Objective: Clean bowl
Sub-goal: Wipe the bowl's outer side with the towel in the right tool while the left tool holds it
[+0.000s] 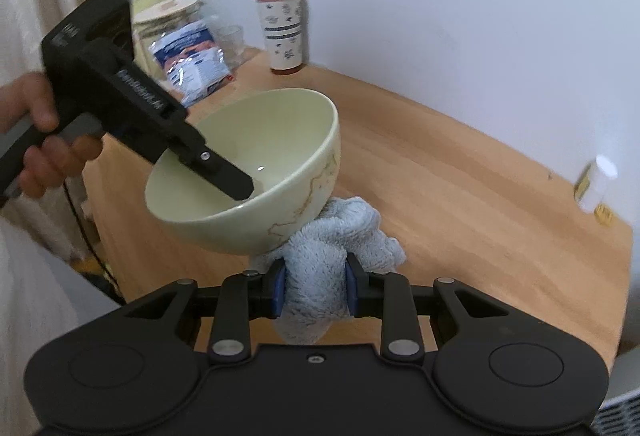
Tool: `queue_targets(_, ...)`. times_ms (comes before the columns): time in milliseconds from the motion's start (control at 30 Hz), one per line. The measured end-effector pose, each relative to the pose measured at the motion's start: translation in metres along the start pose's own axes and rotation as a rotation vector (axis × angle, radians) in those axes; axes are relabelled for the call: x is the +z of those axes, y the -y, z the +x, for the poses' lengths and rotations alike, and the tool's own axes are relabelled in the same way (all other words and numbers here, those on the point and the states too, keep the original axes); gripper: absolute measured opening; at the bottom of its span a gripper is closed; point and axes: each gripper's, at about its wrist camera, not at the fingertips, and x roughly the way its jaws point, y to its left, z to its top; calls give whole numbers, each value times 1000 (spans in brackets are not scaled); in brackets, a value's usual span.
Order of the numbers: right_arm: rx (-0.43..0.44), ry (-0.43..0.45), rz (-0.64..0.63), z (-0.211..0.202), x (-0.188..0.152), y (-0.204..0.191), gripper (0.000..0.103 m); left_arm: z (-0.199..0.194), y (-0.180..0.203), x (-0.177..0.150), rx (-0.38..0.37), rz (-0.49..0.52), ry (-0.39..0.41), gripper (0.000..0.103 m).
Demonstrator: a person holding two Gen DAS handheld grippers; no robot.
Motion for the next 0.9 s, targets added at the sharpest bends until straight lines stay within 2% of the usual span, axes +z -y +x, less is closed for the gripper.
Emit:
queue_targets(233,0,-10,-106,-24,12,-2,32,1,-3,3,10,-25,-7,16)
queue_targets(367,-2,-34,-144,-24,10,-8,32,6,-2,-1,19,6,-37,15)
queue_targets(633,3,-77,-231,-11,4,-17,32,7,0,-4,-3,39,-72,15)
queue_targets(800,14,-88,-262,11,5,-20,32,1,5,-7,-36,59,-89,15)
queue_targets(900,34,-93,-279,22,5,-23,32,-1,5,-8,-29,77,-94,15)
